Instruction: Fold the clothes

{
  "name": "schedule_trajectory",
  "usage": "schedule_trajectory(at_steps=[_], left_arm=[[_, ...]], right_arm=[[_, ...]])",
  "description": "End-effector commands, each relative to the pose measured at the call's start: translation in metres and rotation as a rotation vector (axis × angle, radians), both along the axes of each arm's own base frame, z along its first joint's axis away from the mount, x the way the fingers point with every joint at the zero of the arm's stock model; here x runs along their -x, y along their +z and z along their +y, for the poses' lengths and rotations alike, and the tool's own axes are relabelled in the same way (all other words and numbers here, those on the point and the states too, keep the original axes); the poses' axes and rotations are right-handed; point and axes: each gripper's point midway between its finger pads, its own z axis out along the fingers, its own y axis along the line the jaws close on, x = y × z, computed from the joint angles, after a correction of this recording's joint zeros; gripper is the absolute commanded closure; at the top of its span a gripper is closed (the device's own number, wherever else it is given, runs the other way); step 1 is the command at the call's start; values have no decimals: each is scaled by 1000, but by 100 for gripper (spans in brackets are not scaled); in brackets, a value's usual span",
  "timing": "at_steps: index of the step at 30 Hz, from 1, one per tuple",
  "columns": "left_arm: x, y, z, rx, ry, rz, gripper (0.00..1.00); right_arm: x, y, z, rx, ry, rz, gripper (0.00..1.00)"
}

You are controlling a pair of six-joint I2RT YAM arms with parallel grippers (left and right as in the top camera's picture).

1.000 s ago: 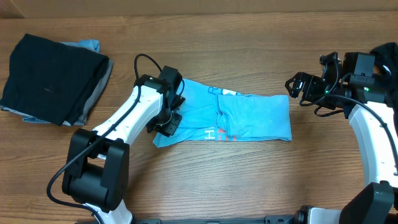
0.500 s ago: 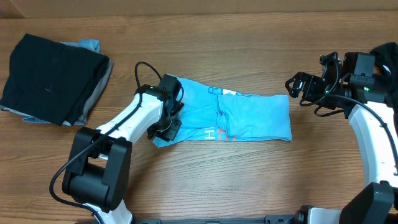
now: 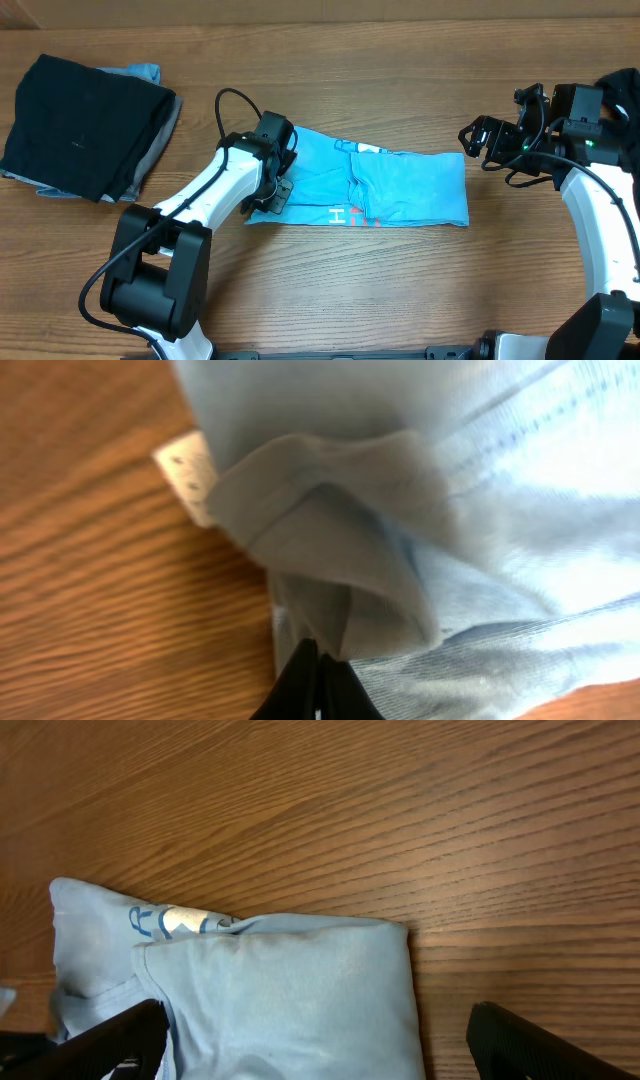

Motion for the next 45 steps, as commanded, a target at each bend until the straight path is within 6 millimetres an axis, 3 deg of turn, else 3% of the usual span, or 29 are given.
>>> schedule_trajectory(at_steps=[1,7,16,18,21,24,28,36,40,42,45], left_arm=[[-23,16,8,-45,45,-86,96],[-40,20,2,-17,47,-155,89],[-39,15,2,-17,47,-158,85],[-47,27,-1,-2,49,-187,87],[-52,71,-18,81,38,-182,87],[-42,97,-18,75,-25,-125,67],[-3,82,-7,29,-46,39,60],[71,25,10,-38,-53,281,63],[71,13,23,-107,-11,255,61],[68,11,23,-108,-12,239,53],[61,6,20,-94,-12,205,53]], right_arm=[[-4,11,-2,6,-9,-30,0],[-4,11,-2,6,-9,-30,0],[-4,11,-2,6,-9,-30,0],[-4,11,-2,6,-9,-30,0],[-4,11,-2,6,-9,-30,0],[-4,11,-2,6,-9,-30,0],[-4,11,-2,6,-9,-30,0],[-4,11,-2,6,-9,-30,0],[-4,11,-2,6,-9,-30,0],[-4,11,-2,6,-9,-30,0],[-4,11,-2,6,-9,-30,0]])
